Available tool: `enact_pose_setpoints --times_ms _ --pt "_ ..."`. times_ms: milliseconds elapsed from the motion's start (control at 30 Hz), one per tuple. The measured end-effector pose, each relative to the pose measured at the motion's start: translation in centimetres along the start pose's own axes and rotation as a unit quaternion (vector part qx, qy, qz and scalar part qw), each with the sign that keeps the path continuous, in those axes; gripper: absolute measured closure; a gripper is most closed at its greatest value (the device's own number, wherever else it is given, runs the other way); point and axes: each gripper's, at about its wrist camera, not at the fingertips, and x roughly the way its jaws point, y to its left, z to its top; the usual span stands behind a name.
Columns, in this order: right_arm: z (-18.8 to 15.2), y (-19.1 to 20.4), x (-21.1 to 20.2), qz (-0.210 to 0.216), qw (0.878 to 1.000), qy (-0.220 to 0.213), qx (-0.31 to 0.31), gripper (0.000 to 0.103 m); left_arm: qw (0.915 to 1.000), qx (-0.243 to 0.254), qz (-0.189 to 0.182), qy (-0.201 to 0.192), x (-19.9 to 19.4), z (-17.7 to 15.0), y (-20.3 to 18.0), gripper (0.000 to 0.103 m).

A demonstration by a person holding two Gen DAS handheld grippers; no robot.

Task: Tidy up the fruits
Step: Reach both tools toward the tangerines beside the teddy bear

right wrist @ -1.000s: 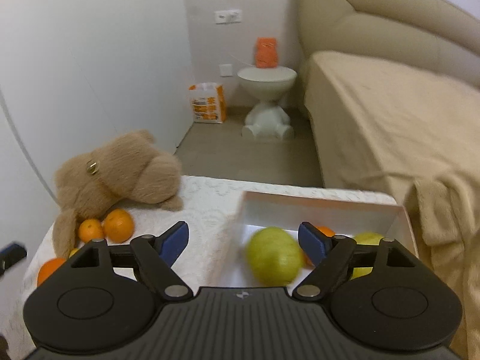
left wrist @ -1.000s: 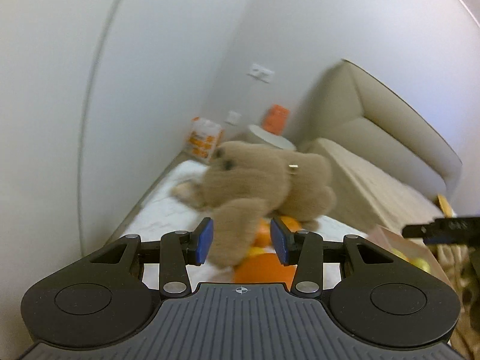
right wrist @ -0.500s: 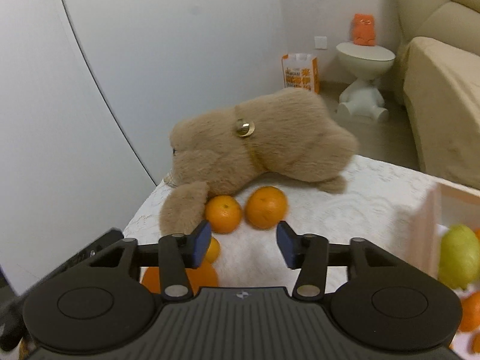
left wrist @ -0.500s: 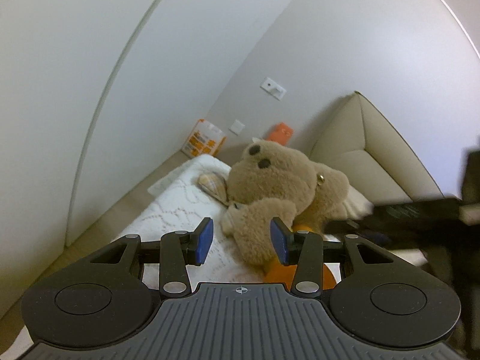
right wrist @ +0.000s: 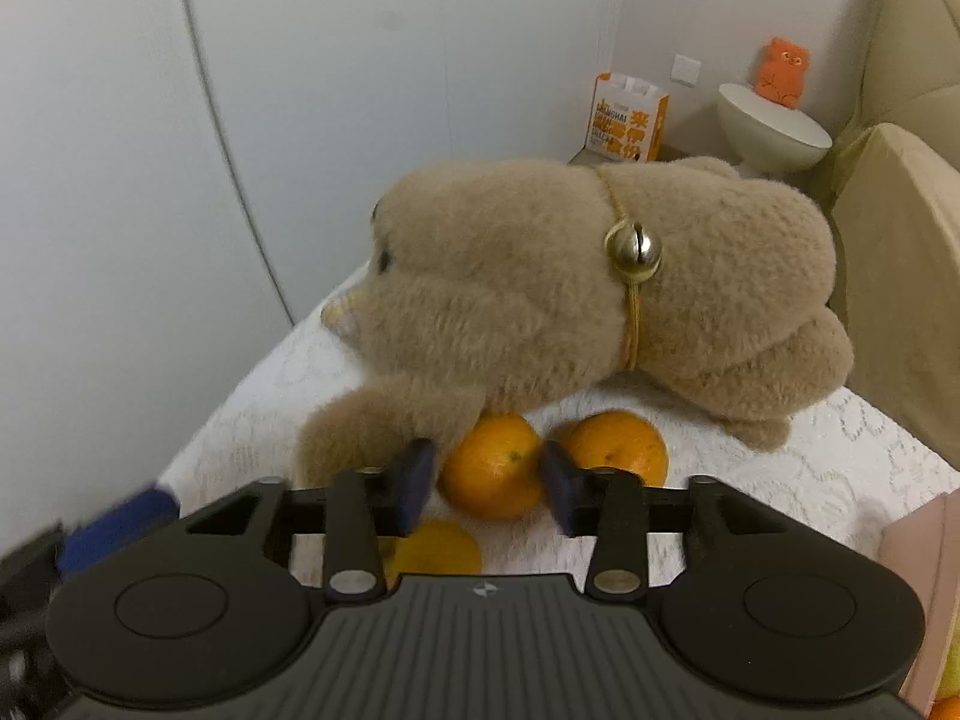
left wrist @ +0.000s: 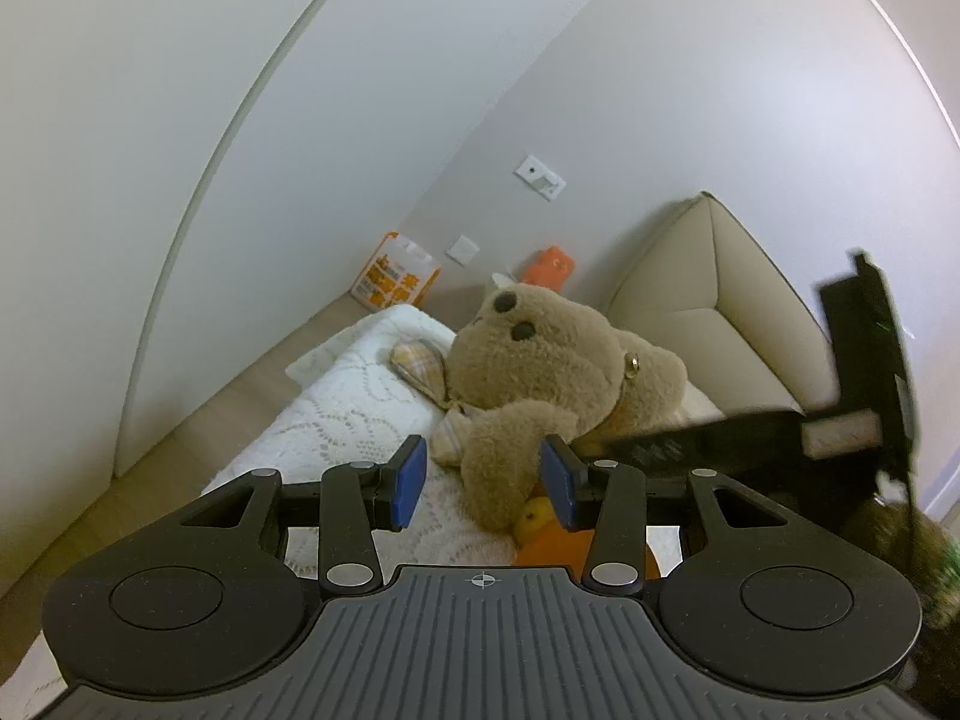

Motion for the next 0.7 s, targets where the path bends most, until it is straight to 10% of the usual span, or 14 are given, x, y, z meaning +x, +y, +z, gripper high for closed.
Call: enact_pose_setpoints --times_ms 267,433,700 --pt "-1.8 -3.3 -3.9 -0.007 0.999 -0.009 0.030 0.087 0.9990 0.031 -0.015 0.029 0.8 -0.5 -1.2 0.056" --pt "-0.7 -5.5 -2.8 0.005 0.994 -0.039 0.100 0.039 0.9959 0.072 -0.029 0.045 1.1 -1.3 -2.7 0.056" --pt "-0.8 -7.6 1.3 0.043 0.984 -0.040 0.170 0.030 0.9945 0.062 -0.059 0.060 1.5 -1.6 -2.8 0.056"
